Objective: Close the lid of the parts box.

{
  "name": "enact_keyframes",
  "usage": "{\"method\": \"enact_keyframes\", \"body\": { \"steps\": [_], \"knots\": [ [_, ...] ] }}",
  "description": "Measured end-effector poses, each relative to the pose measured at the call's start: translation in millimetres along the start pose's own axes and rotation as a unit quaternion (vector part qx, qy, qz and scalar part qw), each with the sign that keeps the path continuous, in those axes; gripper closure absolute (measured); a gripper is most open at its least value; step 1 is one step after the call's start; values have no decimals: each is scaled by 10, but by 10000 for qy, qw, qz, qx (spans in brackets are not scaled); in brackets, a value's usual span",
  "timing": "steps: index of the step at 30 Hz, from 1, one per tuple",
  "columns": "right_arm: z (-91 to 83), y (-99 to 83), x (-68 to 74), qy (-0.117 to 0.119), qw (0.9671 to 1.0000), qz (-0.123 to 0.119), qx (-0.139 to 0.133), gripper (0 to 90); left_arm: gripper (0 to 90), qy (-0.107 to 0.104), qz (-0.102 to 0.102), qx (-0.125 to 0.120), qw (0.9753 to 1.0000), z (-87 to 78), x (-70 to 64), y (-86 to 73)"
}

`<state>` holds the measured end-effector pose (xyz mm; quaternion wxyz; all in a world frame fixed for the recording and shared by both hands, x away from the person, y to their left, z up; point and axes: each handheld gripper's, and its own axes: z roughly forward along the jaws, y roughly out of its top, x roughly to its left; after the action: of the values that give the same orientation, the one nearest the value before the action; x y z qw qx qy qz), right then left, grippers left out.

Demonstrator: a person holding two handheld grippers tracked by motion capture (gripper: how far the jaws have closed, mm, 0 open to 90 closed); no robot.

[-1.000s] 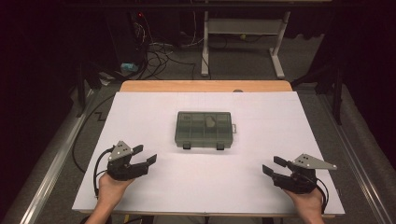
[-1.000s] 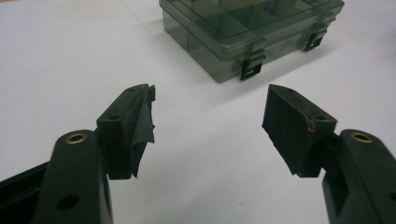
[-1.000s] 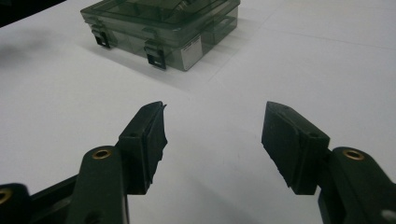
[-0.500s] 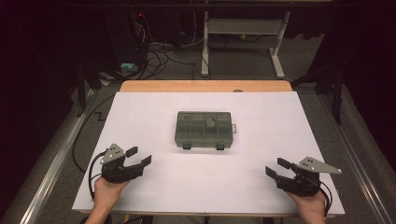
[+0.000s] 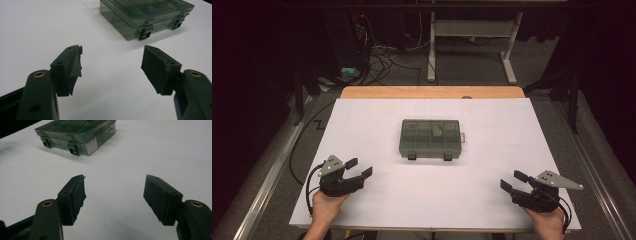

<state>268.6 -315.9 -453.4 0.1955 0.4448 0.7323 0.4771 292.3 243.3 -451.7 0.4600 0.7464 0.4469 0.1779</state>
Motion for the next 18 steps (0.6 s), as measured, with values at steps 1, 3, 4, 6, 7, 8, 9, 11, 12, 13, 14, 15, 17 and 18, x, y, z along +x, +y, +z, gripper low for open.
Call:
{"method": "enact_keyframes", "body": {
  "steps": [1,3,4,6,7,8,9,11,12,13,14,15,17,18],
  "knots": [
    [-8,-3,-7,-9,10000,-4,-29,340,325,21,-1,2,10000,1,8,-7],
    [-25,-12,-17,-21,10000,7,-63,340,325,41,-34,2,10000,2,25,-18],
    [-31,-19,-24,-27,10000,5,-58,340,325,48,-53,5,10000,2,36,-24],
    [-38,-37,-36,-30,10000,17,-45,340,325,67,-92,6,9999,-1,54,-32],
    [-41,-46,-42,-40,10000,27,-32,340,325,73,-115,-3,9999,0,59,-36],
    [-43,-54,-52,-51,10000,27,-34,340,325,84,-121,0,9999,0,63,-39],
    [-48,-60,-59,-55,10000,65,-31,340,325,88,-128,8,9999,0,67,-43],
    [-56,-66,-75,-80,9999,93,-59,339,325,89,-131,17,9999,-1,75,-49],
    [-60,-68,-81,-92,9999,112,-67,339,325,92,-130,19,9999,0,79,-53],
    [-64,-69,-85,-111,9998,120,-74,338,325,96,-141,15,9999,1,83,-55],
    [-66,-72,-91,-131,9998,125,-84,337,325,103,-161,16,9998,4,87,-59],
    [-68,-76,-95,-140,9998,141,-88,337,325,106,-167,26,9998,4,95,-62],
    [-70,-85,-111,-170,9997,146,-89,336,326,130,-199,27,9997,9,109,-73],
    [-69,-91,-119,-183,9997,168,-86,335,326,143,-224,33,9996,14,117,-81]
  ]
}}
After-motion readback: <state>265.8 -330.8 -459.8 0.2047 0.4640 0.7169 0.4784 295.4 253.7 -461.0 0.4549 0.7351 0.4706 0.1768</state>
